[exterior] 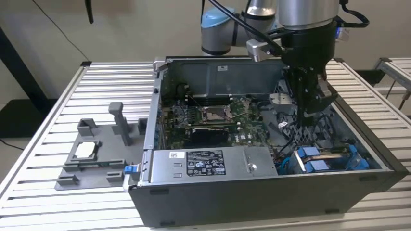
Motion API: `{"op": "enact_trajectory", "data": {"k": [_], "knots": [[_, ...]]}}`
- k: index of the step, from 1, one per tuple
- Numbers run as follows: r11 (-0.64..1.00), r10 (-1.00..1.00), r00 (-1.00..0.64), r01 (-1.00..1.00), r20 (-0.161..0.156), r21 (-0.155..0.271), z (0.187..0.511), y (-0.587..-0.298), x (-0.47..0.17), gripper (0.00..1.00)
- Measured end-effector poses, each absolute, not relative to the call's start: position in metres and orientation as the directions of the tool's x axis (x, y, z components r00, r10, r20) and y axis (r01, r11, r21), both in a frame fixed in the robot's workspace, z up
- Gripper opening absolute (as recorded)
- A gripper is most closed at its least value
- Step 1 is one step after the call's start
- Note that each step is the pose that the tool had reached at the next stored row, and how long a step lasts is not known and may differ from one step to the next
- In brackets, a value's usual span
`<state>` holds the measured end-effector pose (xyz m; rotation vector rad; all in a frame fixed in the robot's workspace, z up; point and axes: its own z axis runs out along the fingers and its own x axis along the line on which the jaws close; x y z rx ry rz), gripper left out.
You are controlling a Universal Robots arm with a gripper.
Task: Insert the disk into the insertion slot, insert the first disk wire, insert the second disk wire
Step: 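Insert the second disk wire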
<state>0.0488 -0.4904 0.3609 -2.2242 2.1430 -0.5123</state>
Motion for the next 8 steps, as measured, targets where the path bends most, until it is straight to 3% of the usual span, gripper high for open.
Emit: {"op": "enact_trajectory", "data": {"k": [8], "knots": [[-0.063, -0.974, 0.009, -0.971, 0.225, -0.232, 0.3601, -0.4912, 0.0491, 0.16]]}}
